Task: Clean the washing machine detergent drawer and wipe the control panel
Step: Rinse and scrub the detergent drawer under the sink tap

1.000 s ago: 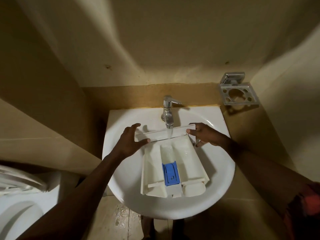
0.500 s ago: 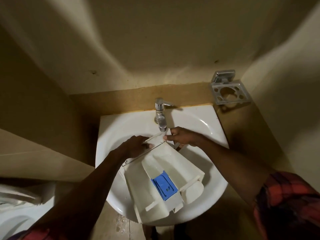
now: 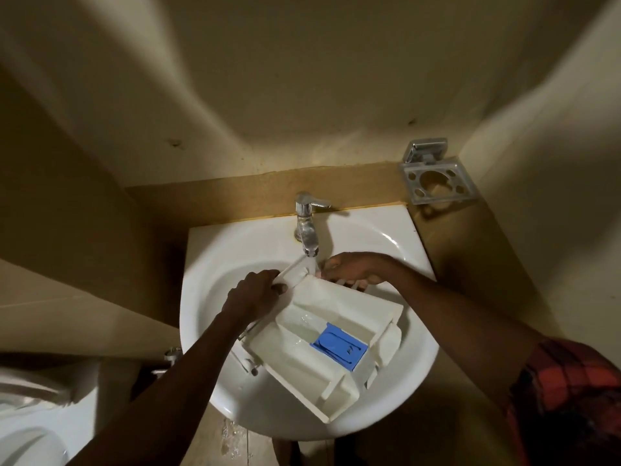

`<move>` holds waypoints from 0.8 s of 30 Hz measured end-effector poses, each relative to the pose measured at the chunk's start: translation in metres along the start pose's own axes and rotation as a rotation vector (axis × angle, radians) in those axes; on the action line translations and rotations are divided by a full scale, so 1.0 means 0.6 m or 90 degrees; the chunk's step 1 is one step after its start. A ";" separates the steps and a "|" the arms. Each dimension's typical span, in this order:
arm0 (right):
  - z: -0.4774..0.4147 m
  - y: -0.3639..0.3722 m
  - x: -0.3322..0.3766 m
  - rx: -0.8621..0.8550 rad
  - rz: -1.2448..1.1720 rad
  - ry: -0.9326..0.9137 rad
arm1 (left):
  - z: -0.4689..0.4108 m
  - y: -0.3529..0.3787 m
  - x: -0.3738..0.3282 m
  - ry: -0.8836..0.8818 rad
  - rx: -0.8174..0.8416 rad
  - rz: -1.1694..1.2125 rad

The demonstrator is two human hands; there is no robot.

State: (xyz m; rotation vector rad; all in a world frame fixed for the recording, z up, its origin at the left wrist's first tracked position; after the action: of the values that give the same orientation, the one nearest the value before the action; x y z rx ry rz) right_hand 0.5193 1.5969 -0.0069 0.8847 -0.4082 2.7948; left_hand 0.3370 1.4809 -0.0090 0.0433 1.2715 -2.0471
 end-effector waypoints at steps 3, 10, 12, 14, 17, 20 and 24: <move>0.017 -0.002 -0.011 0.073 -0.075 0.054 | 0.005 -0.010 0.014 -0.023 -0.006 0.040; 0.059 0.002 -0.007 0.198 -0.077 0.070 | 0.033 -0.023 0.004 -0.045 -0.025 0.050; 0.058 -0.004 -0.007 0.128 0.038 0.060 | 0.041 -0.032 -0.004 -0.049 0.009 0.091; 0.062 -0.009 0.005 0.074 0.172 0.023 | 0.054 -0.037 -0.006 -0.085 0.110 0.199; 0.057 -0.011 0.023 0.080 0.252 0.013 | 0.066 -0.031 0.003 -0.117 0.281 0.373; 0.038 -0.015 0.044 0.069 0.275 -0.025 | 0.064 -0.015 0.015 -0.085 0.374 0.541; 0.010 -0.014 0.053 0.072 0.247 -0.039 | 0.071 0.012 0.030 -0.069 0.438 0.712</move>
State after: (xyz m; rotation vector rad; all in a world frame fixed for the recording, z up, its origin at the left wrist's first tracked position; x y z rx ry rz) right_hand 0.4992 1.6055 0.0181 1.0125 -0.4810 3.1767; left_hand 0.3418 1.4352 0.0008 0.7608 0.2422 -1.3283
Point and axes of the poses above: each hand's wrist, its own z-axis away from the middle knuckle, its own y-axis out of the palm, x = y × z, the point moved 4 cm from there along -z, towards the middle knuckle, and after that the axes turned 4 degrees about -y, right-handed, at the moved point
